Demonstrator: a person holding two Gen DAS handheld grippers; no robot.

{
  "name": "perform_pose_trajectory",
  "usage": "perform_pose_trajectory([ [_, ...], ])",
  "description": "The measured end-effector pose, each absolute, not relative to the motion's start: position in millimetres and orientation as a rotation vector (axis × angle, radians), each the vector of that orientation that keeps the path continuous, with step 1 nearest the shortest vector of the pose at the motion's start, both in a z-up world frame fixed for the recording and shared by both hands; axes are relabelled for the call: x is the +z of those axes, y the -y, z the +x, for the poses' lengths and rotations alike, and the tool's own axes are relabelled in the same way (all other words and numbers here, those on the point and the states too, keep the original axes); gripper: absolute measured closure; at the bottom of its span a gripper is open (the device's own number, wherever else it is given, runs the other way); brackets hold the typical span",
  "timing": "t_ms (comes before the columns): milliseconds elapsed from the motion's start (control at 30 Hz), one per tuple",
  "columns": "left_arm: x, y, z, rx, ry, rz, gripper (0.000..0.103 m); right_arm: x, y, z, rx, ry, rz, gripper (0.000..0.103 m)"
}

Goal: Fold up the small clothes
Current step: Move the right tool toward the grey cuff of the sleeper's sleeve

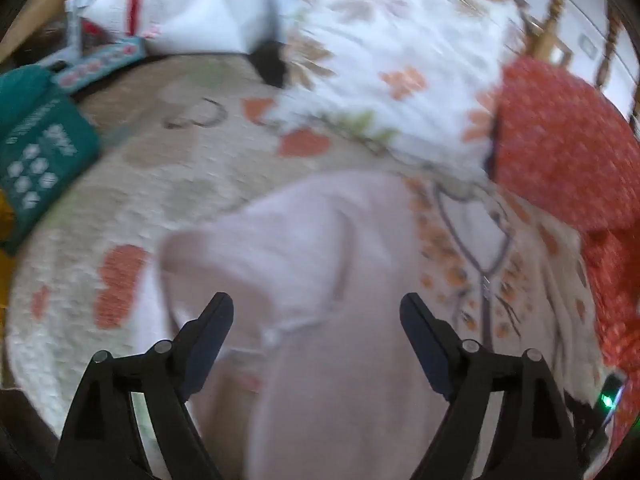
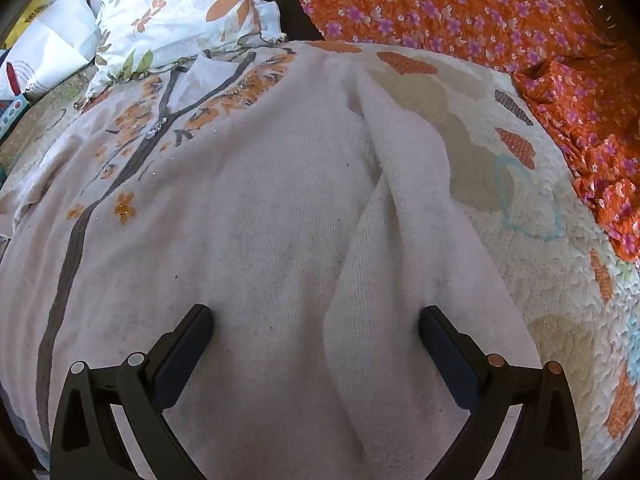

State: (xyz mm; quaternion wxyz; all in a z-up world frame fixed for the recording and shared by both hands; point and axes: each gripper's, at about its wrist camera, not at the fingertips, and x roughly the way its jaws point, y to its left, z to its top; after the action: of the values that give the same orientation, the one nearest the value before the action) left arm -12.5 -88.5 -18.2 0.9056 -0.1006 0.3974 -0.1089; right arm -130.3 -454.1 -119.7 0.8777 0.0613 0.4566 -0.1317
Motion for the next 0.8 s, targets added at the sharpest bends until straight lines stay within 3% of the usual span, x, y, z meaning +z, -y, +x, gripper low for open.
perform_pose_trajectory([
  [200,-44.0,146.0,-22.3,-0.352,-0.957,-0.104,0.019,-113.8,451.5,-131.4,-0.27,-0.943,0.122,0.0],
  [267,-47.2,159.2,-28.3,-0.39,-0.885,-0.041,0.019,-94.8,451.6,-135.7,-0.287,-0.968,0.116,0.014],
  [433,-22.8,160.1,-38.6,-0.426,-0.943,-0.058,0.019,-36.5,487.2,-190.6,-0.319,-0.91,0.255,0.014],
  [500,-17.7,164.5,-36.9,-0.424,-0.909,-0.056,0.019,-24.5,500.7,-208.6,-0.358,-0.974,0.25,0.014],
  [800,-12.7,137.9,-34.1,-0.432,-0.962,-0.221,0.018,-61.5,476.5,-279.2,-0.413,-1.147,0.124,0.015],
])
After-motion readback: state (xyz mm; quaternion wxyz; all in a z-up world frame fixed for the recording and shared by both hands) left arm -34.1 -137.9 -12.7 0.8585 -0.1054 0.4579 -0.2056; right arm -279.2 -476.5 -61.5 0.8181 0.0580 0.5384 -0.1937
